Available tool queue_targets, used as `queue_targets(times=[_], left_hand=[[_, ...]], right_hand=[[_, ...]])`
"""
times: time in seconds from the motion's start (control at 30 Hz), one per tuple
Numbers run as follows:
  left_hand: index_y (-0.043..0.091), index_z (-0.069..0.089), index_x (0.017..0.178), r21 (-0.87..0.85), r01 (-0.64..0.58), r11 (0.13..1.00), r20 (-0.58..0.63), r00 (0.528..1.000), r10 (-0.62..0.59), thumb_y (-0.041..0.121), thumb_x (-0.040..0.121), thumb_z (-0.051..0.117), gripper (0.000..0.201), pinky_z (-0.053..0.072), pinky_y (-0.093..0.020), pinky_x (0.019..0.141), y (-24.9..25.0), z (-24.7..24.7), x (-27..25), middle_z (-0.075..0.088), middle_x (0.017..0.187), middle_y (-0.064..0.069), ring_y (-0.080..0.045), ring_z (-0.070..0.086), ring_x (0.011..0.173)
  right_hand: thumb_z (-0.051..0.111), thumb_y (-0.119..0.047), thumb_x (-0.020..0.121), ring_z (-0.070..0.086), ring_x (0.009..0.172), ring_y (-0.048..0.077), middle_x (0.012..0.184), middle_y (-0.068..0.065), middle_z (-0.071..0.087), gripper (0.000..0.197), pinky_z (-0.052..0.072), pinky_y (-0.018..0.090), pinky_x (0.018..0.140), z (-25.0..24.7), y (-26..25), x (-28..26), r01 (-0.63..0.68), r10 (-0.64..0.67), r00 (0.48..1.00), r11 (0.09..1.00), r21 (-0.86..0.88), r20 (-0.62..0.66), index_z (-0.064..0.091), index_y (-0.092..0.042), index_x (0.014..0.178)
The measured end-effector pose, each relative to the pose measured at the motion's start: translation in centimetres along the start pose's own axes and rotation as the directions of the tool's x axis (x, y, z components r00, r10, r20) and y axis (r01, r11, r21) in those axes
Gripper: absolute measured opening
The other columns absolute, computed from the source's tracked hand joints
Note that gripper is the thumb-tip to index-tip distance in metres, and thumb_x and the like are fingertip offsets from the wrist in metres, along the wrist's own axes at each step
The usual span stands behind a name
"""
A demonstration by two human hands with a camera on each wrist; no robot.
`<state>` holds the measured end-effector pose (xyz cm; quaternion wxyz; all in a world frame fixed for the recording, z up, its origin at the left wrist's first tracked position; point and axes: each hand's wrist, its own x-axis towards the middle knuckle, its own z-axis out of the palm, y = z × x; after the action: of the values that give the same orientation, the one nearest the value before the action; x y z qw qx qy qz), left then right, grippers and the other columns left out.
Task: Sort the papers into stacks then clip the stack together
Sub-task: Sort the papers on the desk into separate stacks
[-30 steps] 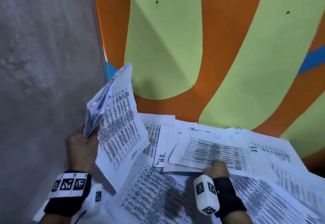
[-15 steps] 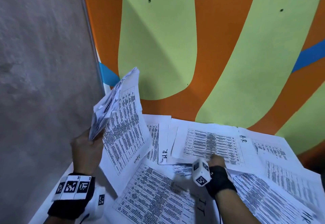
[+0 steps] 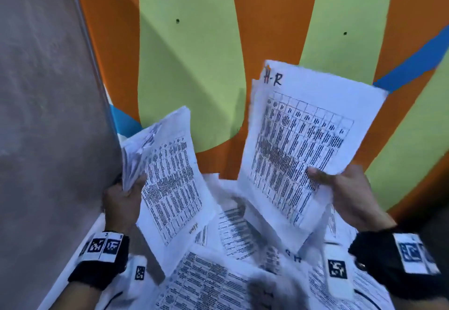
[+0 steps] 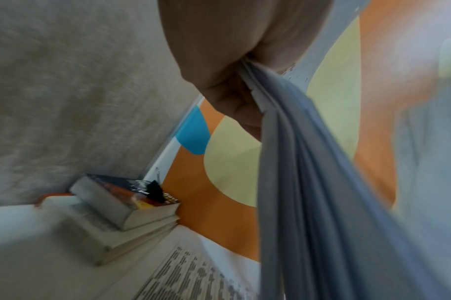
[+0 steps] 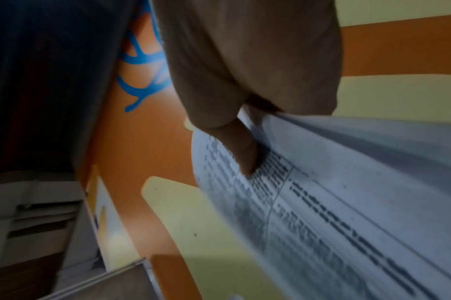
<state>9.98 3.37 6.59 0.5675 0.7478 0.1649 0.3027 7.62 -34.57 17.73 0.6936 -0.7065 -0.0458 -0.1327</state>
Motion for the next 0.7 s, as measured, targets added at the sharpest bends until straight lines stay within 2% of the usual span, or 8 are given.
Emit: queue_targets(times=[0.07, 0.13, 0.27, 0.37, 0.43, 0.53, 0.63, 0.7], left_hand=[[0.007, 0.056, 0.062, 0.006, -0.020, 1.000, 0.066, 0.998, 0.020, 0.022, 0.084, 0.071, 0.031, 0.032, -0.028, 0.053, 1.9, 1.3, 0.6, 0.044, 0.058, -0.003, -0.010, 0.033, 0.050], [0.009, 0.046, 0.058, 0.065, -0.016, 0.998, 0.102, 0.995, 0.010, 0.026, 0.083, 0.071, 0.040, 0.023, -0.028, 0.047, 4.3, 2.5, 0.6, 0.035, 0.051, -0.001, -0.011, 0.027, 0.047], [0.018, 0.030, 0.046, -0.016, -0.023, 1.000, 0.306, 0.951, 0.027, 0.020, 0.086, 0.067, 0.054, 0.019, -0.022, 0.038, 7.5, 4.7, 0.1, 0.028, 0.032, 0.010, -0.005, 0.026, 0.034], [0.018, 0.046, 0.050, -0.051, -0.021, 0.998, 0.481, 0.876, 0.043, -0.001, 0.091, 0.056, 0.046, 0.031, -0.011, 0.037, 8.6, 5.6, -1.2, 0.047, 0.033, 0.004, 0.005, 0.044, 0.031], [0.012, 0.058, 0.058, -0.072, 0.010, 0.997, 0.573, 0.819, 0.034, -0.003, 0.091, 0.054, 0.036, 0.043, -0.012, 0.043, 8.7, 5.7, -2.1, 0.061, 0.044, 0.000, 0.004, 0.056, 0.043], [-0.003, 0.068, 0.089, -0.086, 0.119, 0.989, 0.644, 0.764, -0.036, 0.024, 0.094, 0.057, 0.029, 0.060, -0.043, 0.072, 7.6, 6.2, -2.6, 0.076, 0.083, -0.011, -0.029, 0.071, 0.080], [0.022, 0.059, 0.121, -0.184, 0.260, 0.948, 0.645, 0.760, -0.082, 0.063, 0.089, 0.032, 0.059, 0.053, -0.041, 0.091, 7.3, 6.4, -3.6, 0.068, 0.112, 0.003, -0.019, 0.065, 0.103], [0.026, 0.059, 0.113, -0.251, 0.237, 0.938, 0.619, 0.784, -0.033, 0.088, 0.069, 0.034, 0.080, 0.051, -0.035, 0.086, 7.0, 6.8, -4.0, 0.064, 0.108, 0.000, -0.017, 0.060, 0.096]], right_hand=[[0.086, -0.032, 0.059, 0.068, 0.081, 0.007, 0.088, -0.005, 0.076, 0.047, 0.054, 0.023, 0.077, -1.2, -1.9, 1.0, 0.007, -0.006, 0.991, 1.000, -0.014, 0.131, 0.069, -0.003, 0.092], [0.090, -0.049, 0.038, 0.066, 0.084, 0.016, 0.094, 0.004, 0.074, 0.071, 0.052, 0.032, 0.079, -1.6, -2.6, 2.2, -0.031, 0.036, 0.985, 0.999, -0.033, 0.171, 0.071, -0.004, 0.089], [0.095, -0.042, 0.030, 0.069, 0.088, 0.017, 0.098, 0.007, 0.074, 0.075, 0.055, 0.030, 0.083, -0.8, -1.5, 3.9, -0.152, 0.131, 0.954, 0.987, 0.056, 0.268, 0.072, -0.009, 0.093], [0.096, -0.039, 0.027, 0.069, 0.097, 0.020, 0.106, 0.010, 0.073, 0.088, 0.054, 0.031, 0.088, 0.3, 0.5, 4.2, -0.232, 0.197, 0.945, 0.967, 0.110, 0.261, 0.068, -0.003, 0.102], [0.095, -0.033, 0.037, 0.063, 0.112, 0.024, 0.121, 0.012, 0.067, 0.094, 0.046, 0.040, 0.102, 0.9, 1.8, 4.1, -0.289, 0.248, 0.935, 0.947, 0.139, 0.252, 0.061, 0.001, 0.118], [0.071, -0.007, 0.077, 0.055, 0.121, 0.026, 0.132, 0.013, 0.059, 0.057, 0.034, 0.046, 0.112, 1.6, 3.8, 4.0, -0.341, 0.309, 0.921, 0.933, 0.111, 0.236, 0.051, 0.002, 0.130], [0.068, -0.006, 0.083, 0.059, 0.114, 0.027, 0.125, 0.013, 0.062, 0.043, 0.040, 0.045, 0.107, 2.2, 6.2, 3.8, -0.374, 0.360, 0.921, 0.924, 0.076, 0.150, 0.054, 0.002, 0.124], [0.078, -0.019, 0.075, 0.062, 0.097, 0.023, 0.106, 0.008, 0.065, 0.048, 0.046, 0.040, 0.096, 2.8, 7.2, 3.3, -0.339, 0.337, 0.941, 0.940, 0.045, 0.033, 0.055, -0.002, 0.113]])
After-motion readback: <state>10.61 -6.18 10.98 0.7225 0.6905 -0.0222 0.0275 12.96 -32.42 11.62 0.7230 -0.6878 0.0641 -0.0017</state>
